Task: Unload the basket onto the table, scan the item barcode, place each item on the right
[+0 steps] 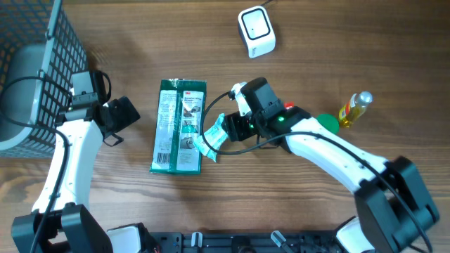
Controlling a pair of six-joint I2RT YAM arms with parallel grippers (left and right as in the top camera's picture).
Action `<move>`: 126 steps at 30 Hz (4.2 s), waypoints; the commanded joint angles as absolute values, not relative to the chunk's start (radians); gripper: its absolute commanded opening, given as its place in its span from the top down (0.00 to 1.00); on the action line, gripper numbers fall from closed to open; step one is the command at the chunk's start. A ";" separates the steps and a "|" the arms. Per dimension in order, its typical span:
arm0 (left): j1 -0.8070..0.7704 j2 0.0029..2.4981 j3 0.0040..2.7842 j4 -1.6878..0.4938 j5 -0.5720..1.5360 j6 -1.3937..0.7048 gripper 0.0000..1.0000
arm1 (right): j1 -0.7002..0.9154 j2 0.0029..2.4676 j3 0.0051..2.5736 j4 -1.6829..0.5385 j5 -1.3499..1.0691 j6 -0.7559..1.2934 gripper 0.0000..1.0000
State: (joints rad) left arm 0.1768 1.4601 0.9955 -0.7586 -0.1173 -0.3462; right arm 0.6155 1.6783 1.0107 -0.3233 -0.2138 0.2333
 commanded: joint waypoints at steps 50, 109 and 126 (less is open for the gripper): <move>0.181 1.449 1.008 -0.756 -0.116 -0.345 0.00 | 0.471 1.754 1.627 -0.296 0.432 -0.567 0.96; 0.181 1.449 1.008 -0.756 -0.116 -0.345 0.00 | 0.517 1.850 1.627 -0.479 0.242 -0.504 0.96; 0.181 1.449 1.008 -0.756 -0.116 -0.345 0.00 | 0.432 1.882 1.477 -0.865 -0.023 -0.216 0.40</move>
